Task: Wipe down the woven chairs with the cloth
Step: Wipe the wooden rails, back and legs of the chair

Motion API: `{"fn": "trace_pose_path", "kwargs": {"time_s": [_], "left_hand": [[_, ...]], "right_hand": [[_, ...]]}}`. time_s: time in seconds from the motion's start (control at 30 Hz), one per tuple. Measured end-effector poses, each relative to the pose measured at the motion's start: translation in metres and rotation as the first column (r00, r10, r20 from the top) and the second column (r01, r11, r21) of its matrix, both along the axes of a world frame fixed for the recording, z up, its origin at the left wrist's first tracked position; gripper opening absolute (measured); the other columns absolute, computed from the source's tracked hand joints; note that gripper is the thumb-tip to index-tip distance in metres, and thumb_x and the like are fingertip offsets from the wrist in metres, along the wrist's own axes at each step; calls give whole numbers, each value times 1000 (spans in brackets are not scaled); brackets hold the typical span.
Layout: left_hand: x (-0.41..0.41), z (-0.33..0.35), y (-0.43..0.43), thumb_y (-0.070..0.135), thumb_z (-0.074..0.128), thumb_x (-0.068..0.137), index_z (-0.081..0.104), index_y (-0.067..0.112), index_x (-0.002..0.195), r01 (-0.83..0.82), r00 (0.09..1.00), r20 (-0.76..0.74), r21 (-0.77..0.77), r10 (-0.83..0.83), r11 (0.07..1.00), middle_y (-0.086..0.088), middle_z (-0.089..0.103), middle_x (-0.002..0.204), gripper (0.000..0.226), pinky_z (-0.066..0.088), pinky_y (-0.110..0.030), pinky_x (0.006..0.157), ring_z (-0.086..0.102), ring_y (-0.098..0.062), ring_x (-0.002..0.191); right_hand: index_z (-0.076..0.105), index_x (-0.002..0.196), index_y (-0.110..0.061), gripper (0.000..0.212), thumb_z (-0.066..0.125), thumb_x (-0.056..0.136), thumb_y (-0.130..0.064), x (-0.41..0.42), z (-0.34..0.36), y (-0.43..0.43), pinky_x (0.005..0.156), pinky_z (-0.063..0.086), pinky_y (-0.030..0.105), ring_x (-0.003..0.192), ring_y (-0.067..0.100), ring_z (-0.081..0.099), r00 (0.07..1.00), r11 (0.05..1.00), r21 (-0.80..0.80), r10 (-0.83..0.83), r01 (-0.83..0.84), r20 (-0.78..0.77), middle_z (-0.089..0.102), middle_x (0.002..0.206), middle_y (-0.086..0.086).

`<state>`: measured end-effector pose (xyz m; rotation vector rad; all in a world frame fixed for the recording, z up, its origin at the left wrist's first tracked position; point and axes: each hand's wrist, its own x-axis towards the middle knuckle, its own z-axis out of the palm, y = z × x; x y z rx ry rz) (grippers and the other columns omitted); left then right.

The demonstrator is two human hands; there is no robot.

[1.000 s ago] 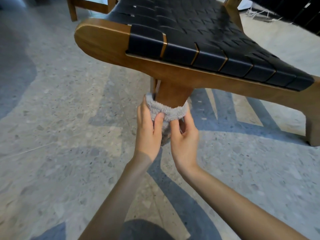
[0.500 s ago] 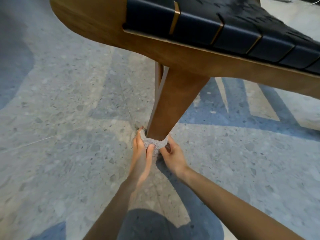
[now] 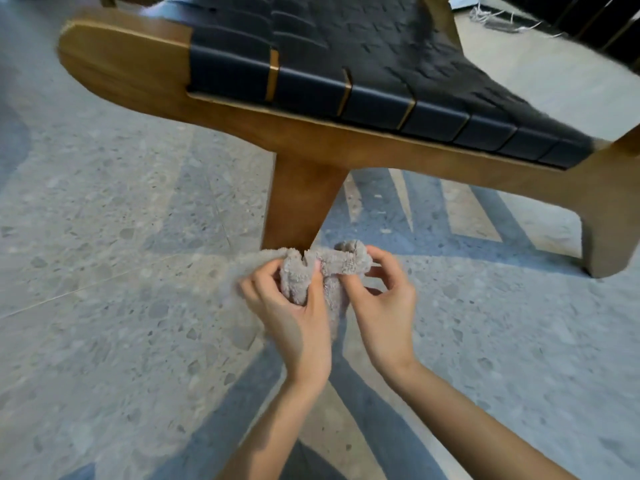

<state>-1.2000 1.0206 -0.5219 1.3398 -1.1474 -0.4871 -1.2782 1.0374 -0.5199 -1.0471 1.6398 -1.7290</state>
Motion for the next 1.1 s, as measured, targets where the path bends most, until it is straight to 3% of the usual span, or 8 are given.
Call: {"fn": "trace_pose_path", "kwargs": {"time_s": [0.13, 0.27, 0.43, 0.5, 0.57, 0.73, 0.87, 1.1], "left_hand": [[-74, 34, 18, 22, 70, 83, 53, 15, 103, 79, 968, -252, 241, -16, 967, -1, 40, 103, 27, 31, -15, 89, 41, -13, 107], [-138, 68, 26, 28, 64, 87, 53, 20, 108, 247, 936, -324, 333, -136, 910, 3, 32, 99, 26, 36, -40, 101, 37, -24, 114], [-200, 99, 37, 37, 62, 87, 44, 39, 110, 452, 836, -504, 404, -219, 795, -2, 38, 122, 30, 49, -44, 92, 45, -25, 117], [-221, 106, 41, 36, 65, 86, 35, 44, 110, 504, 788, -579, 408, -211, 762, -3, 37, 129, 39, 54, -33, 80, 49, -20, 112], [-240, 116, 37, 33, 70, 82, 29, 40, 110, 489, 756, -641, 415, -135, 767, -3, 34, 131, 51, 49, -20, 69, 49, -17, 108], [-268, 119, 26, 31, 84, 67, 25, 33, 109, 388, 673, -735, 446, 83, 806, 1, 34, 122, 73, 42, -14, 60, 47, -14, 98], [-282, 94, 28, 31, 84, 68, 28, 29, 120, 456, 665, -747, 412, 6, 789, 8, 43, 106, 76, 43, -16, 67, 48, -5, 82], [-333, 59, 32, 13, 76, 78, 53, 14, 120, 531, 685, -705, 313, -182, 787, 4, 65, 111, 48, 50, -19, 84, 62, -13, 105]], "right_hand": [[58, 93, -40, 39, 72, 80, -5, -47, 25, 29, 69, 46, 18, 73, 8, 56, 960, 971, -100, -229, 215, -158, 59, 91, -9], [59, 94, -35, 35, 70, 82, -4, -93, 52, 49, 67, 42, 13, 71, 3, 52, 909, 916, -173, -387, 361, -154, 54, 92, -8], [62, 99, -19, 23, 70, 82, -5, -148, 84, 58, 66, 39, 4, 80, -9, 52, 813, 832, -243, -547, 499, -200, 55, 97, 1], [63, 99, -18, 21, 71, 83, -9, -171, 90, 57, 67, 40, 4, 83, -11, 52, 783, 797, -246, -597, 552, -178, 55, 99, 3], [63, 100, -21, 20, 70, 84, -12, -195, 93, 52, 70, 42, 7, 83, -9, 53, 785, 785, -235, -608, 573, -119, 54, 101, -2], [57, 106, -25, 24, 68, 87, -14, -233, 94, 32, 87, 49, 15, 98, -5, 58, 844, 823, -263, -534, 503, -56, 47, 107, -11], [51, 110, -21, 28, 64, 88, -10, -251, 79, 30, 91, 47, 21, 102, 1, 51, 827, 854, -267, -508, 447, -240, 44, 113, -2], [60, 108, -1, 21, 49, 91, 3, -313, 52, 35, 86, 43, 25, 98, 10, 51, 845, 929, -149, -370, 339, -387, 52, 111, 5]]}}
